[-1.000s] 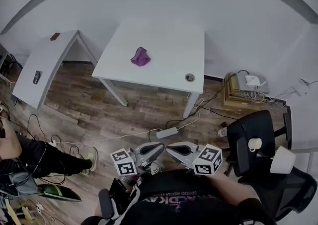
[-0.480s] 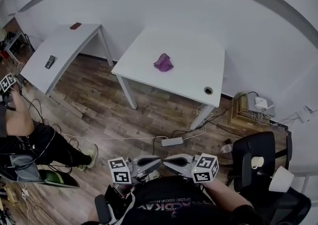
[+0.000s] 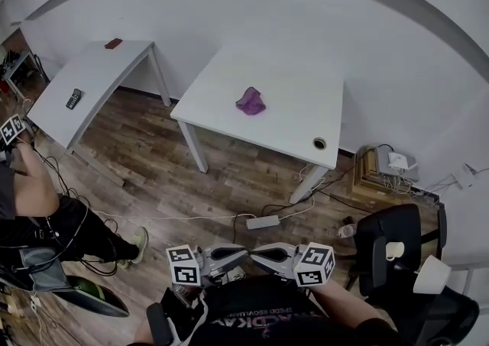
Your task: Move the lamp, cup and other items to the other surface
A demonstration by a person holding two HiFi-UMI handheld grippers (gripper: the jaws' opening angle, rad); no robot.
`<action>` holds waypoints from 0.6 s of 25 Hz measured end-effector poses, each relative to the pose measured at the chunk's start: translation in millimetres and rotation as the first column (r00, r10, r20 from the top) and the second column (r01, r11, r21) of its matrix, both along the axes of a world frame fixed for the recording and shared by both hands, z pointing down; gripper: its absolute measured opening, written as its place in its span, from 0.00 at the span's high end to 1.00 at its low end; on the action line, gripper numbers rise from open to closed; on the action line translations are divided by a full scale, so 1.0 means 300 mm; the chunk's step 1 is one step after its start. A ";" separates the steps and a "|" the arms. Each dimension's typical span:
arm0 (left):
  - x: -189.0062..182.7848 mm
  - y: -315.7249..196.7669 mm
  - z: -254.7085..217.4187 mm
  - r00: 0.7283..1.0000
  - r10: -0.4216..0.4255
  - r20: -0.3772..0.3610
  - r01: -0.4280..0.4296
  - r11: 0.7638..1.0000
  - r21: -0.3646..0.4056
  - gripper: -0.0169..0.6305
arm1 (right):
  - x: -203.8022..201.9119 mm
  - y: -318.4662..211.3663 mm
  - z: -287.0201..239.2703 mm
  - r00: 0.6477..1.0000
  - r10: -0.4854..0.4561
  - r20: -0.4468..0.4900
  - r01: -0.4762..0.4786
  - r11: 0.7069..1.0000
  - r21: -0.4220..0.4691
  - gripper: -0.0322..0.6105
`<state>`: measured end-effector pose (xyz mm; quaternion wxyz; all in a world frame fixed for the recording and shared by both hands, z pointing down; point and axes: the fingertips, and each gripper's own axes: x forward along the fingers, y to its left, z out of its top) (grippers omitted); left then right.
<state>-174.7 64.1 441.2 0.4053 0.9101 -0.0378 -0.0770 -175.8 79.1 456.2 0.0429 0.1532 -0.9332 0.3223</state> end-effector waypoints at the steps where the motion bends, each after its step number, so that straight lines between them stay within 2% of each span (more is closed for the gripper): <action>1: 0.001 -0.001 -0.001 1.000 0.000 -0.003 0.000 1.000 -0.001 0.98 | 0.001 -0.001 -0.002 1.000 0.007 0.003 -0.007 1.000 -0.001 0.95; 15: 0.003 0.015 -0.023 1.000 0.005 -0.029 -0.004 1.000 0.019 0.98 | 0.006 0.014 -0.018 0.999 0.034 0.010 -0.035 0.999 0.028 0.94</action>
